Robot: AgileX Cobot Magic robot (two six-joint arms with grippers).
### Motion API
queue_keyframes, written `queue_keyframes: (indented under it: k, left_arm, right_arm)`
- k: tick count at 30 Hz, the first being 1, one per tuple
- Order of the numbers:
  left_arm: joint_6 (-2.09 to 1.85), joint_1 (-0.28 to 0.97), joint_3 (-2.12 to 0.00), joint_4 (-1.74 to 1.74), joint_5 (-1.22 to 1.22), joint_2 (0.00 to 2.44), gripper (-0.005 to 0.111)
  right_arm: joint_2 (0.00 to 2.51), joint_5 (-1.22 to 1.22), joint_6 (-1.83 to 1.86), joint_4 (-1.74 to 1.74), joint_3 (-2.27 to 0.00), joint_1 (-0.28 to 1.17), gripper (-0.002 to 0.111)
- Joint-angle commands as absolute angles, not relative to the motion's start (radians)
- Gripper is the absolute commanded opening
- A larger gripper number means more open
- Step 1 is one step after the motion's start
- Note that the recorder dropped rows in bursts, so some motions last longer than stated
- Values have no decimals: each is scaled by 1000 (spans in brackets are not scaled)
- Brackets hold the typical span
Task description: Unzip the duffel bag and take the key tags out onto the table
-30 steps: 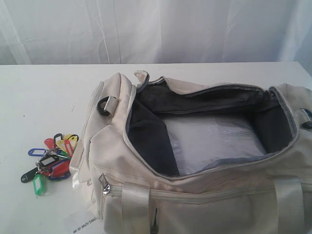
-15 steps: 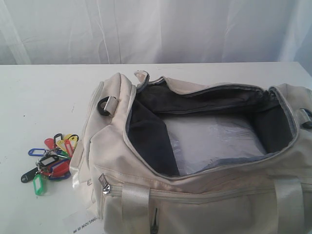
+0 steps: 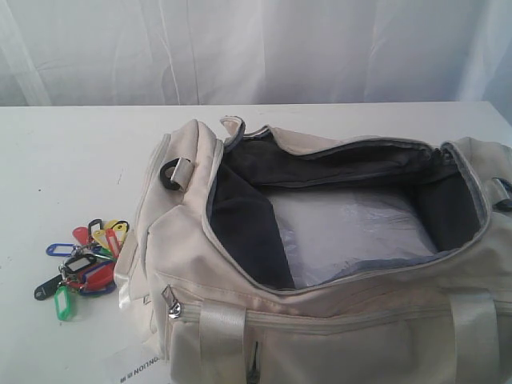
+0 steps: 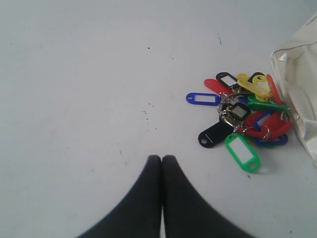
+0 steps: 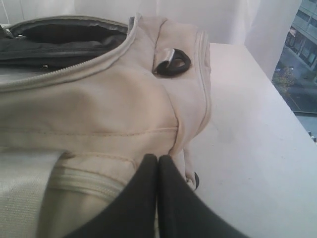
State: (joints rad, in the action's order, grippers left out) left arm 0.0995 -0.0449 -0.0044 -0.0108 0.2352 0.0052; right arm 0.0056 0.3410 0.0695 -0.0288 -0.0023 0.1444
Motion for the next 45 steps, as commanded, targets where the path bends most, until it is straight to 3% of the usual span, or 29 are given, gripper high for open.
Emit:
queue_keyframes:
  k: [1,10,45]
  left_arm:
    - [106,-47,0,-17,233,0,0]
    - [106,-47,0,-17,233,0,0]
    - [106,-16,0,-17,233,0,0]
  right_arm:
    - [0,340,75,-33,0,148,0]
    - [0,342,75,-45,0,81,0]
    - [0,342,75,-124,0,101,0]
